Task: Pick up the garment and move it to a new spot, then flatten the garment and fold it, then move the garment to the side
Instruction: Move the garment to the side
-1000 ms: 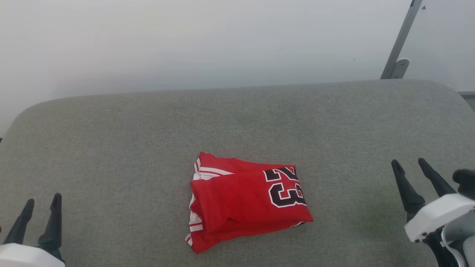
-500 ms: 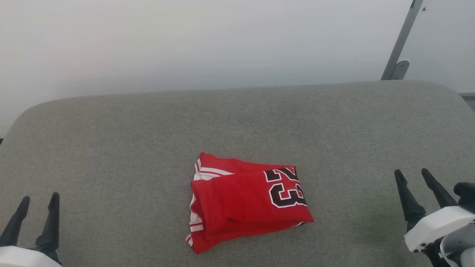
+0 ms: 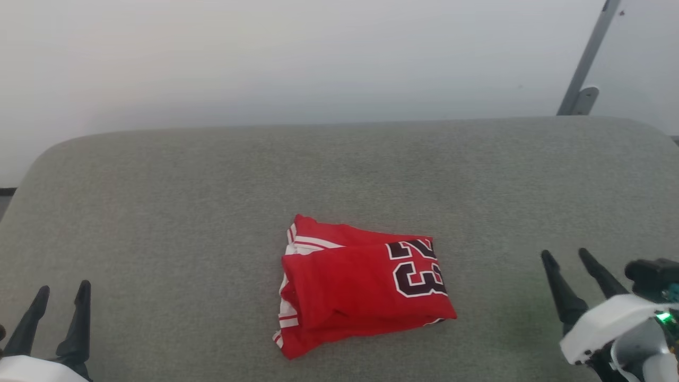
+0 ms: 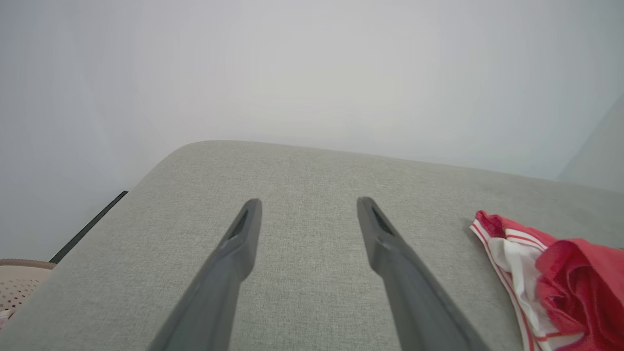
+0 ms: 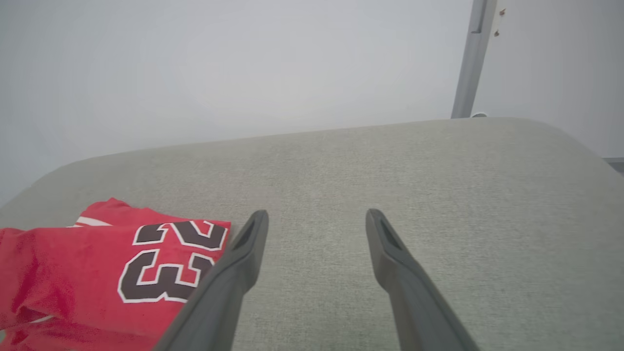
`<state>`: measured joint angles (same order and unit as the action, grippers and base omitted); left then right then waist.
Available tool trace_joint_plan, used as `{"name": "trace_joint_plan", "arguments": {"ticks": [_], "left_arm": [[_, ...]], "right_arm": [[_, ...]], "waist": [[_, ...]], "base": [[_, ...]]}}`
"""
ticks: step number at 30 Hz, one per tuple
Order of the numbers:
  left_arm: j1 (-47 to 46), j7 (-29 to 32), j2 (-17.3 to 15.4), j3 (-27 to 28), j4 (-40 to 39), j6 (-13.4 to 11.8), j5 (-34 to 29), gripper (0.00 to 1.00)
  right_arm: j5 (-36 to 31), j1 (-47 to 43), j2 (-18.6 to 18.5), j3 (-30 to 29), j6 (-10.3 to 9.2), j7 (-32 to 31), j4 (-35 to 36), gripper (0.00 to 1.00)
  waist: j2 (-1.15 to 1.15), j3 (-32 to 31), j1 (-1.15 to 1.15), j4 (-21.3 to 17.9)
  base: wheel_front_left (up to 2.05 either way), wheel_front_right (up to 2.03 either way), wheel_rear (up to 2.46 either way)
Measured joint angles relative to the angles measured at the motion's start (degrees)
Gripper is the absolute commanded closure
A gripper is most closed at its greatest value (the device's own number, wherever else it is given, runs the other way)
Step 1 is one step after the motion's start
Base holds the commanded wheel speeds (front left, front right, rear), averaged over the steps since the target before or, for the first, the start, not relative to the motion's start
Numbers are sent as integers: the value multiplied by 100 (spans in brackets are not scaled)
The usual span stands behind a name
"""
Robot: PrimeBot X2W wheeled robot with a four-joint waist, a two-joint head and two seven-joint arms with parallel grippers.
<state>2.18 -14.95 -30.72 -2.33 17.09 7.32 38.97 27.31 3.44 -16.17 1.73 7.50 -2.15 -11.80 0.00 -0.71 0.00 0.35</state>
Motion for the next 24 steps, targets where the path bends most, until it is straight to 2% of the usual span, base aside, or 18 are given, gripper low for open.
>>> {"name": "trace_joint_plan", "arguments": {"ticks": [5,12,24], "left_arm": [[-23,-1,5,-133,38,0,53,0],[-150,-1,10,-382,74,0,134,0],[-527,-1,22,-812,205,0,309,0]], "right_arm": [[388,204,-73,446,0,-599,-3,0],[782,714,-307,891,0,-1882,-166,0],[839,1523,-334,928,0,-4220,-479,0]], "waist": [[0,44,0,181],[0,216,0,482],[0,587,0,996]], "base": [[0,0,0],[0,0,0],[0,0,0]]}}
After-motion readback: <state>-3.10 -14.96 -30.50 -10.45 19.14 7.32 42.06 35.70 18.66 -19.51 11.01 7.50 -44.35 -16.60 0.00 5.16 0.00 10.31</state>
